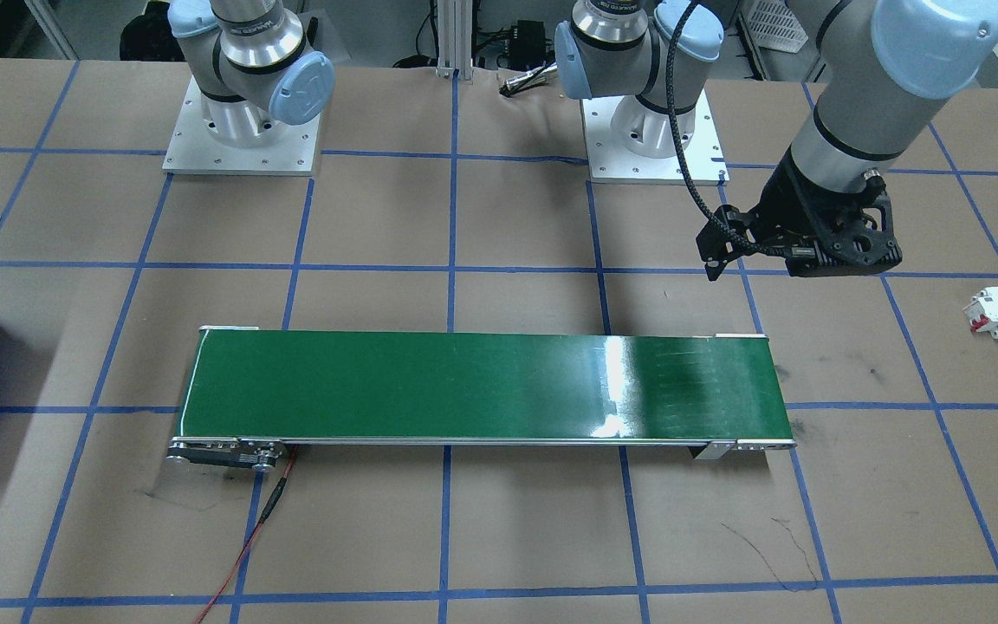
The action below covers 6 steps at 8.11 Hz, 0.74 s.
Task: Move button from left to right
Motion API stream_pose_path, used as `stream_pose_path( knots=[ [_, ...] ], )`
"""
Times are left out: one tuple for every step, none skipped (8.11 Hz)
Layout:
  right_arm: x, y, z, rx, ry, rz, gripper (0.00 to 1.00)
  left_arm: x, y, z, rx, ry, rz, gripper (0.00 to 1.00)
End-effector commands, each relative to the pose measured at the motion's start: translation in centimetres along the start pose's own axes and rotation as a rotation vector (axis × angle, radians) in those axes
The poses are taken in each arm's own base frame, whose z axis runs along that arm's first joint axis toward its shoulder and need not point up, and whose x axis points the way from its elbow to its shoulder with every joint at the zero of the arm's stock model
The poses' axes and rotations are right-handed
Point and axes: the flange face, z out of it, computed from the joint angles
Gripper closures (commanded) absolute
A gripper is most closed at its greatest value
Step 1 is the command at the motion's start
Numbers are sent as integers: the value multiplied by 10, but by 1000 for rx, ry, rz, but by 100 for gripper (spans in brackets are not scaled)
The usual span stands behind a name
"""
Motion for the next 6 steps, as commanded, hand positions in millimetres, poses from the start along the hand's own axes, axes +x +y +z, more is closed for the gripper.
stream_pose_path(
  knots=[
    [-143,-24,-36,32,-79,-72,0,-1,-3,4,-7,0,1,0],
    [-205,-27,-50,45,-80,-45,0,-4,-3,4,-7,0,-2,0],
    [-262,-26,-57,53,-92,-31,0,-6,-4,3,-6,-2,-6,0],
    [-317,-22,-68,87,-97,-42,0,-6,-4,3,-6,-2,-10,0],
    [-357,-16,-74,109,-93,16,0,-7,-4,0,3,-1,-7,0],
    [-375,-11,-74,102,-97,15,0,-7,-6,-4,16,-1,-9,0]
  ],
)
